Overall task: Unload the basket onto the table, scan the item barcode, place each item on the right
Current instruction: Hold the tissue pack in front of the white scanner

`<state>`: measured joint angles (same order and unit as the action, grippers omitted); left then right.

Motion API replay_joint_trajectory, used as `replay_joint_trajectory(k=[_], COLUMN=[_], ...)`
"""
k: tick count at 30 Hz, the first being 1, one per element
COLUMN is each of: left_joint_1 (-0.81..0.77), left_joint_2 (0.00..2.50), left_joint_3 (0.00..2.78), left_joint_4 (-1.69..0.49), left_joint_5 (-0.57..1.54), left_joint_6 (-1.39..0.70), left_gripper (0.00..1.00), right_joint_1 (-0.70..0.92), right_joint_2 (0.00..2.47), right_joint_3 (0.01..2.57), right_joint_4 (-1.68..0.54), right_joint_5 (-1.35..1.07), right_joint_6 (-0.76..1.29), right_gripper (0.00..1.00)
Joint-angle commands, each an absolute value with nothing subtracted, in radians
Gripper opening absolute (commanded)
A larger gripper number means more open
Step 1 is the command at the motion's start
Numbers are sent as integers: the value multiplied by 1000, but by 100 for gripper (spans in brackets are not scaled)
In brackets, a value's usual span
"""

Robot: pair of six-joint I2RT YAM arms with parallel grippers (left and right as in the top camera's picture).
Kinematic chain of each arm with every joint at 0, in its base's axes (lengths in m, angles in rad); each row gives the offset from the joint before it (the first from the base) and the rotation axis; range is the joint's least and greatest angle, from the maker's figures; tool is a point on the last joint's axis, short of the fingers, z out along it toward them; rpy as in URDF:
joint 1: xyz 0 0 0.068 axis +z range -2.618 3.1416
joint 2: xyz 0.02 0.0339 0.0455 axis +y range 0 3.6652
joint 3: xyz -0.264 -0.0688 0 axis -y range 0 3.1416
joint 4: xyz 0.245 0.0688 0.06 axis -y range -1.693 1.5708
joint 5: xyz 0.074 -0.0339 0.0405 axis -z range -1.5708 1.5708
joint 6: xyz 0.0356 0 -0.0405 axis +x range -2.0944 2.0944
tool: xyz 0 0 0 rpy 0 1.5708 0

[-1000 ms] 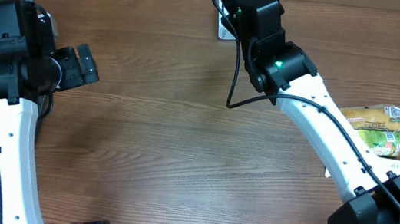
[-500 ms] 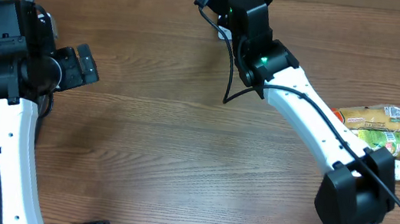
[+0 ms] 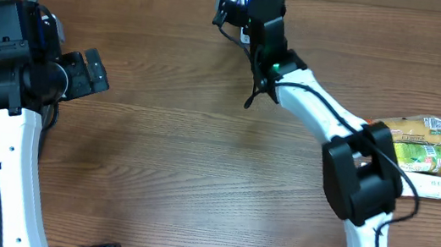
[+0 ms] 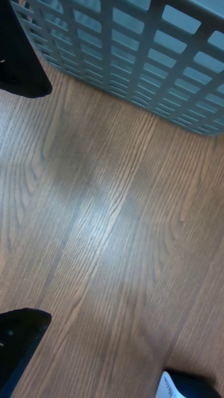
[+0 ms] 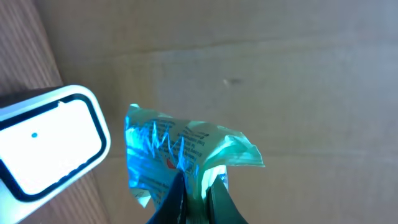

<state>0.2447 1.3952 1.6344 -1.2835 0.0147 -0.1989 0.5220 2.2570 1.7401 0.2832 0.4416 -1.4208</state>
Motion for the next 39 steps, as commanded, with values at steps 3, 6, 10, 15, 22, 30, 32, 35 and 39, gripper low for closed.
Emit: replay_joint_trajectory(k=[3, 6, 10, 15, 22, 30, 32, 35, 39], left_joint_1=[248, 249, 249, 249, 248, 248, 248, 248, 249], left_joint_2=[1401, 1401, 1401, 1401, 1401, 1401, 1401, 1401, 1401], left_joint_3=[1651, 1651, 1651, 1651, 1651, 1651, 1651, 1651, 1651], left_joint_4=[-1282, -1282, -1282, -1282, -1282, -1282, -1282, -1282, -1282], left_joint_5=[19, 19, 19, 19, 19, 19, 19, 19, 19], left_joint_6=[-179, -179, -179, -179, -179, -179, -179, -179, -179], left_gripper=[100, 100, 100, 100, 100, 100, 100, 100, 99], right_joint_1=[493, 488, 488, 488, 488, 495, 495, 495, 494], right_joint_2=[2316, 2318, 2318, 2318, 2318, 2310, 2288, 2228, 2123], right_joint_3=[1753, 1753, 1753, 1753, 1753, 1754, 1754, 1753, 1754], right_joint_4=[383, 371, 373, 371, 347, 347, 334, 233, 93], right_joint_5=[401, 400, 400, 399, 393, 376, 371, 348, 314], right_joint_6=[-1509, -1508, -1508, -1508, -1479, -1425, -1321, -1204, -1076], right_gripper=[4, 4, 4, 4, 4, 4, 4, 4, 4])
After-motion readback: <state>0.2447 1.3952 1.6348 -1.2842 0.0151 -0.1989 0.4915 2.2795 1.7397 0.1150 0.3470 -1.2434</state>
